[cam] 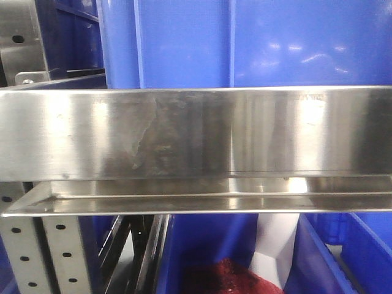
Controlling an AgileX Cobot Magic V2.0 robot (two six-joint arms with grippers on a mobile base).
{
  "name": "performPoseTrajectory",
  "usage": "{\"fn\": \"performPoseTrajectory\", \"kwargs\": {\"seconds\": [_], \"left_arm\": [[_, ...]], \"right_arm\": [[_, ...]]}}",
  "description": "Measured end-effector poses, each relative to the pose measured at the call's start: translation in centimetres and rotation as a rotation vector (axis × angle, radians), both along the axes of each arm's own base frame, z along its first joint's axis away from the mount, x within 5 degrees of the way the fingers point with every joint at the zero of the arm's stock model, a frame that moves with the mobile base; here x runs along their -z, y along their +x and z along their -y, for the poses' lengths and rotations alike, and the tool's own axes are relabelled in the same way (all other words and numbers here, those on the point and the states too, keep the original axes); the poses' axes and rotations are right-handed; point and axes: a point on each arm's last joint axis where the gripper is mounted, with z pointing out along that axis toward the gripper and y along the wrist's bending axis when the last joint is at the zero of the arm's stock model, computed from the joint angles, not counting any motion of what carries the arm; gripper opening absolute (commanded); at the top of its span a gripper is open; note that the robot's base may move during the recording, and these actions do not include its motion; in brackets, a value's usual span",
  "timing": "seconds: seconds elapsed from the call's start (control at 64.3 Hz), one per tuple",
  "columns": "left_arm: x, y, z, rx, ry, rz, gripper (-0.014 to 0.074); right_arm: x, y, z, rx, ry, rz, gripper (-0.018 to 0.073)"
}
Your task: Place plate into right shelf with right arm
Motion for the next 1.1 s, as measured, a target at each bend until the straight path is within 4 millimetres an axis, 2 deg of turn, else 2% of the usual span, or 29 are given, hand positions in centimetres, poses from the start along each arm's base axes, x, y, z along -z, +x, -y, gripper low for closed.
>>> {"fn": "performPoseTrajectory", "kwargs": {"seconds": [0.14, 0.187, 0.249, 0.606, 0.793, 0.855, 0.948, 1.104], "left_arm": [[0.0, 0.0, 0.0, 0.0, 0.0, 0.0, -0.0047], [0.0, 0.0, 0.0, 0.0, 0.0, 0.0, -0.0047], [0.0, 0.0, 0.0, 0.0, 0.0, 0.0, -0.0047], [0.0, 0.0, 0.0, 0.0, 0.0, 0.0, -0.0047], [0.0, 0.0, 0.0, 0.0, 0.0, 0.0, -0.0047], [0.0, 0.0, 0.0, 0.0, 0.0, 0.0, -0.0047], [0.0, 0.0, 0.0, 0.0, 0.0, 0.0, -0.0047], [0.0, 0.0, 0.0, 0.0, 0.0, 0.0, -0.0047]], "right_arm": [[0.8, 0.5, -0.1, 0.005, -0.012, -0.038, 0.0587], [0.8, 0.5, -0.1, 0.005, -0.013, -0.041, 0.0653], [0.8, 0.5, -0.1, 0.005, -0.012, -0.04, 0.0631], [1.0, 0.3, 0.1, 0.013, -0.026, -0.085, 0.0633], [-1.2, -2.0, 0.8, 0.016, -0.008, -0.029, 0.063], [-2.2, -3.2, 1.2, 0.017, 0.001, -0.002, 0.0608], [-3.9, -5.5, 1.9, 0.02, 0.016, 0.046, 0.0487], [-6.2, -9.8, 3.3, 0.03, 0.038, 0.105, 0.012]]}}
